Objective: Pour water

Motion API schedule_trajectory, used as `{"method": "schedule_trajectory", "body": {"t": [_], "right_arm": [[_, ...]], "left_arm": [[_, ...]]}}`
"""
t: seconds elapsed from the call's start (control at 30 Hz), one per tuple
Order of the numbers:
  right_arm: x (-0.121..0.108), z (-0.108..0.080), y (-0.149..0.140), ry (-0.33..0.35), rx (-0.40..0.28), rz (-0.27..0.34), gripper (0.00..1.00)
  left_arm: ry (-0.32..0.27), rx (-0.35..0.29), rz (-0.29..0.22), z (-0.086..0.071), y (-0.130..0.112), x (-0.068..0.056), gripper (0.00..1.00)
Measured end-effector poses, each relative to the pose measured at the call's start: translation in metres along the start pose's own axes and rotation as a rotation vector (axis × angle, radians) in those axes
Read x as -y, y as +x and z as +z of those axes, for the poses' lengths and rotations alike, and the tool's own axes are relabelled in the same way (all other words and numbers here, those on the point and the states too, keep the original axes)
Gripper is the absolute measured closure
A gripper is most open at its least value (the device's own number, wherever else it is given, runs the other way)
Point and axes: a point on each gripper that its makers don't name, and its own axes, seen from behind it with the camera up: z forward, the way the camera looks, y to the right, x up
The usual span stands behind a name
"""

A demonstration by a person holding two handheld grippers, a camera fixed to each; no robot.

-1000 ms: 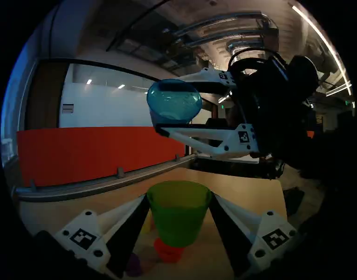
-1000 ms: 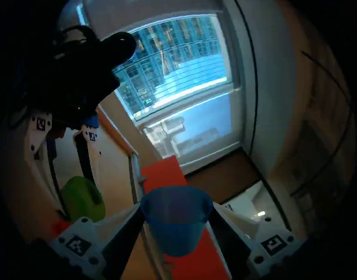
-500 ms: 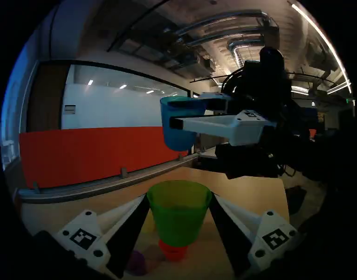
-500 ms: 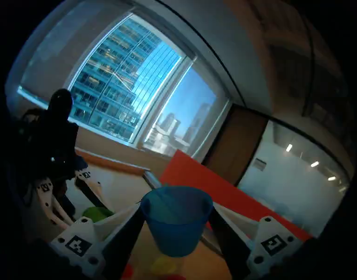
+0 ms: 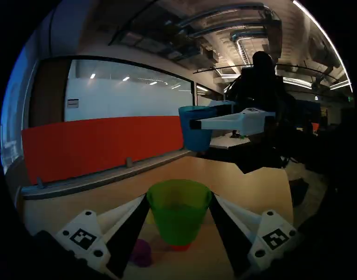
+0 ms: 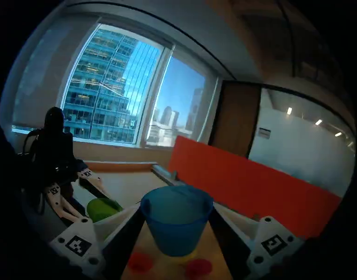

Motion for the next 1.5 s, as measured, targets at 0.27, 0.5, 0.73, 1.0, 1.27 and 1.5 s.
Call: {"method": "schedule_trajectory", "body": {"t": [0.27,0.5,0.73,1.0,1.27,1.5], "right_arm": [[-0.013,-0.01,-0.053,0.007,0.077,0.071,0.1],[-0.015,-0.015,-0.088,0.028,0.132,0.119,0.09],[-0.016,-0.018,-0.123,0.045,0.184,0.155,0.09],[-0.017,-0.018,-0.156,0.06,0.237,0.178,0.09],[-0.016,-0.016,-0.186,0.077,0.294,0.182,0.09],[-0.014,-0.013,-0.205,0.088,0.329,0.175,0.09]], "left_arm": [[0.01,0.078,-0.014,-0.002,-0.037,0.005,0.12],[0.01,0.14,-0.031,-0.001,-0.064,0.007,0.12],[-0.008,0.204,-0.033,0.0,-0.089,0.001,0.12],[-0.032,0.284,-0.035,0.0,-0.121,-0.007,0.12],[-0.049,0.339,-0.043,0.001,-0.146,-0.016,0.12],[-0.053,0.382,-0.035,0.002,-0.169,-0.019,0.12]]}}
